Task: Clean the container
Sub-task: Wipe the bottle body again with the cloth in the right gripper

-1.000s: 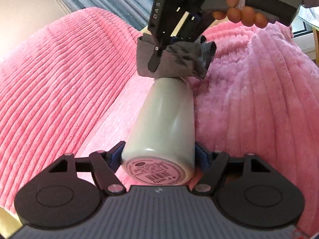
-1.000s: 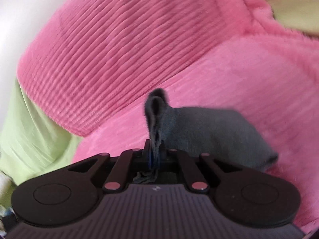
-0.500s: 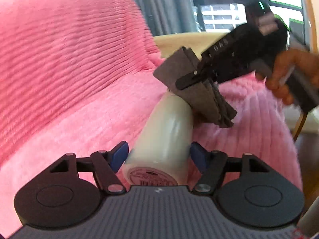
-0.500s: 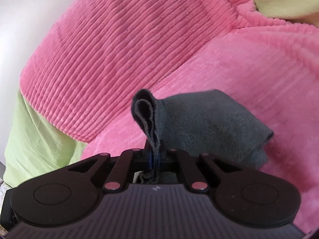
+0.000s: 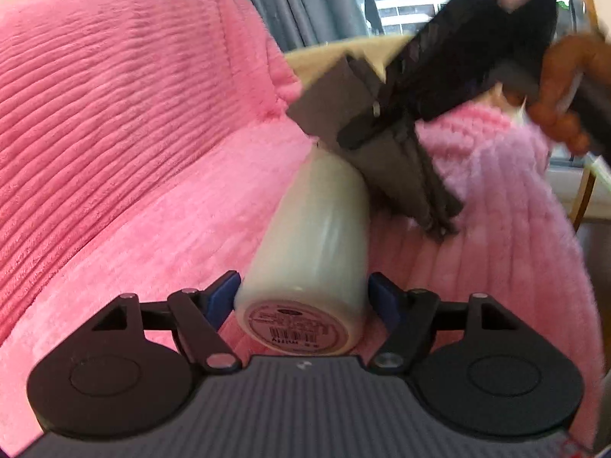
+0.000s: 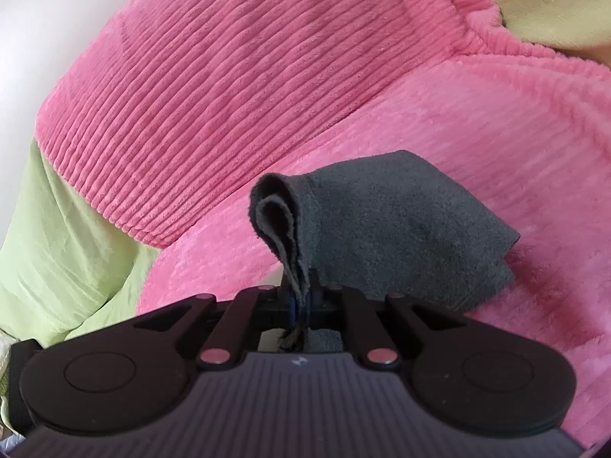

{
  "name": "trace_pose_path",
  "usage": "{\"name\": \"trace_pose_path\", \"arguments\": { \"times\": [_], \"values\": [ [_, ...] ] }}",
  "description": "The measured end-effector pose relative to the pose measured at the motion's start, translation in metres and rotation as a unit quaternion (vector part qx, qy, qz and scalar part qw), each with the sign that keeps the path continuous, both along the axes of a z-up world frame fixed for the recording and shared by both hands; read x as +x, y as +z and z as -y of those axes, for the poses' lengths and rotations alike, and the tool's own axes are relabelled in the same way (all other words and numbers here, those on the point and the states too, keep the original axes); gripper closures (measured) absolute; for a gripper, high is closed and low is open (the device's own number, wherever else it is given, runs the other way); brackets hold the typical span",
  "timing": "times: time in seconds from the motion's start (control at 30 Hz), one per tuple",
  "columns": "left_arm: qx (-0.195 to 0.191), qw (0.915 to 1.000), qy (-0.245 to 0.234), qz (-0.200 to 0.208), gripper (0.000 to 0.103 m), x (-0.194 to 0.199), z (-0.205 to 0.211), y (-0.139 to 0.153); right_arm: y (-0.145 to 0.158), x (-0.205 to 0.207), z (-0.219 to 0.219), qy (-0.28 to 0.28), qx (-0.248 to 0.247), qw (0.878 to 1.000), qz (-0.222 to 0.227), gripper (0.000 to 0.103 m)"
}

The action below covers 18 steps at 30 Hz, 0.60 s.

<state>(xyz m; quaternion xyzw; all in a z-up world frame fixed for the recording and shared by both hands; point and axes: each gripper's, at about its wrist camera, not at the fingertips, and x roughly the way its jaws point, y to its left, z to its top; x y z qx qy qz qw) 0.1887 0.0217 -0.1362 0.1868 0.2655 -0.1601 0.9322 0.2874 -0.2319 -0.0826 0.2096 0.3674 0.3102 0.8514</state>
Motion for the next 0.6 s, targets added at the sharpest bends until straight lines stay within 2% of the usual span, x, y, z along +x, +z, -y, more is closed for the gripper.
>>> {"name": "trace_pose_path", "arguments": {
  "times": [0.07,0.17,0.3,0.37,0.47,0.6],
  "values": [
    [0.005,1.0,-0.002,-0.004,0.03,0.003,0.003,-0.001,0.009,-0.006,-0.009,0.025,0.005,1.0,0.012,0.098],
    [0.017,0.9998,-0.005,-0.006,0.031,0.003,0.008,0.0,0.019,-0.012,-0.035,0.091,0.027,0.995,0.009,0.098],
    [0.027,0.9996,-0.001,-0.012,0.031,0.002,0.013,0.0,0.017,-0.013,-0.07,0.147,0.012,0.989,-0.004,0.098],
    [0.029,0.9994,0.0,-0.018,0.031,0.003,0.013,0.0,0.011,-0.009,-0.077,0.151,0.002,0.988,-0.014,0.102],
    [0.03,0.9994,-0.001,-0.018,0.031,0.003,0.014,0.0,0.006,0.002,-0.072,0.144,0.019,0.989,-0.029,0.102],
    [0.029,0.9994,0.0,-0.017,0.031,0.002,0.015,-0.001,0.005,0.014,-0.061,0.115,0.003,0.993,-0.015,0.102]
  ]
}}
